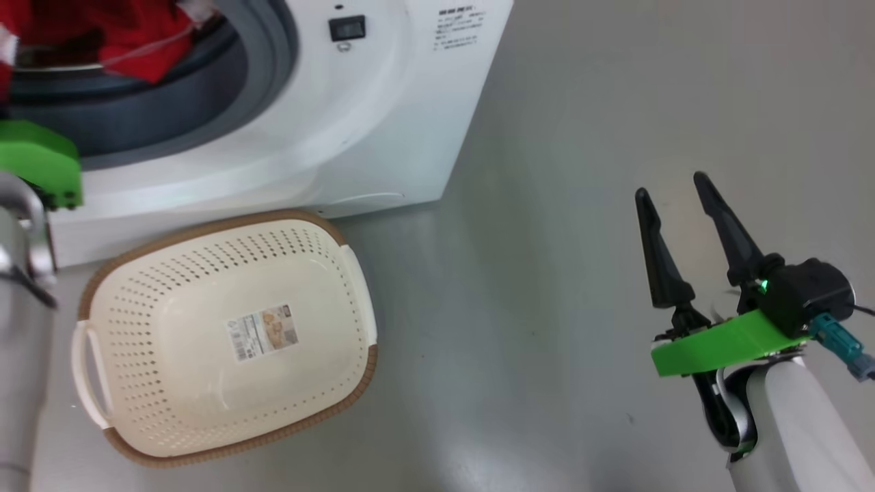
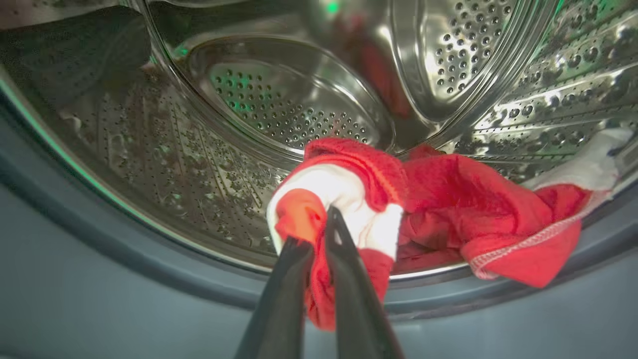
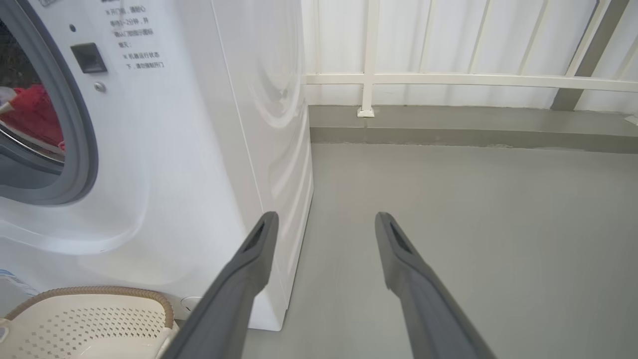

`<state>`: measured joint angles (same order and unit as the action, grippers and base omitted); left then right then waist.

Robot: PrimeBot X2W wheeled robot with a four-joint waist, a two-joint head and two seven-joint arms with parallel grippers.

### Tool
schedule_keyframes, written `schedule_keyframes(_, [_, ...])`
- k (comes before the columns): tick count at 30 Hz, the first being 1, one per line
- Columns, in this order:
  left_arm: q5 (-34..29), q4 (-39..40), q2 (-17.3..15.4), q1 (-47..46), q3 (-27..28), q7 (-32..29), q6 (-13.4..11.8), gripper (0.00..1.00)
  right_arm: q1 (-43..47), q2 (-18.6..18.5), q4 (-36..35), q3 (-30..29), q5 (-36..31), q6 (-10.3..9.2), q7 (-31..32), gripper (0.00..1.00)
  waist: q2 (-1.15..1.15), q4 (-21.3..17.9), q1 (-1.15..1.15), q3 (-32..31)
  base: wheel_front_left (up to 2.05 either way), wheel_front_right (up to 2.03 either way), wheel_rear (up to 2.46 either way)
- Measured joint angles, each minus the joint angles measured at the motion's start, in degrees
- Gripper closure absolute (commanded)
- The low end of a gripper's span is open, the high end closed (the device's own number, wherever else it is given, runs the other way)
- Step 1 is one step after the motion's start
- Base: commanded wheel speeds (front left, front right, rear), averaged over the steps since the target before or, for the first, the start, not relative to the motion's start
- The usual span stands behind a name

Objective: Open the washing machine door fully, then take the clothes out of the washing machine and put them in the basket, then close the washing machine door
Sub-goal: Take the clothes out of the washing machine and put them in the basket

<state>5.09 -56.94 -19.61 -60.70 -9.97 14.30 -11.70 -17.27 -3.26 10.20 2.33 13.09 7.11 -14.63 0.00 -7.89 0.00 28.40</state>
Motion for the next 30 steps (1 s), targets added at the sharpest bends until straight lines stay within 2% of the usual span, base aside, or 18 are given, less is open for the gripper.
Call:
schedule_keyframes(7, [2.1,23.8,0.6,15.2,2.9,0.0,-2.1,1.00,1.8,0.0,0.4,0.1,-0.2,0.00,0.0,0.00,0.00,1.7,0.00,-3.4,0.00,0.00,0.00])
schedule_keyframes(12, [3.2,38.1,2.5,25.6,5.5,0.3,-3.1,1.00,2.3,0.1,0.9,0.1,-0.6,0.00,0.0,0.00,0.00,2.8,0.00,-6.0,0.00,0.00,0.00])
schedule_keyframes(25, [1.8,56.2,4.9,40.7,8.8,0.3,-3.1,1.00,5.7,0.1,2.4,0.6,-0.6,0.00,0.0,0.00,0.00,4.1,0.00,-13.1,0.00,0.00,0.00])
schedule_keyframes(30, [0.9,62.9,6.0,45.5,8.5,0.3,-2.3,1.00,7.2,0.2,2.8,0.6,-0.6,0.00,0.0,0.00,0.00,4.3,0.00,-15.8,0.00,0.00,0.00])
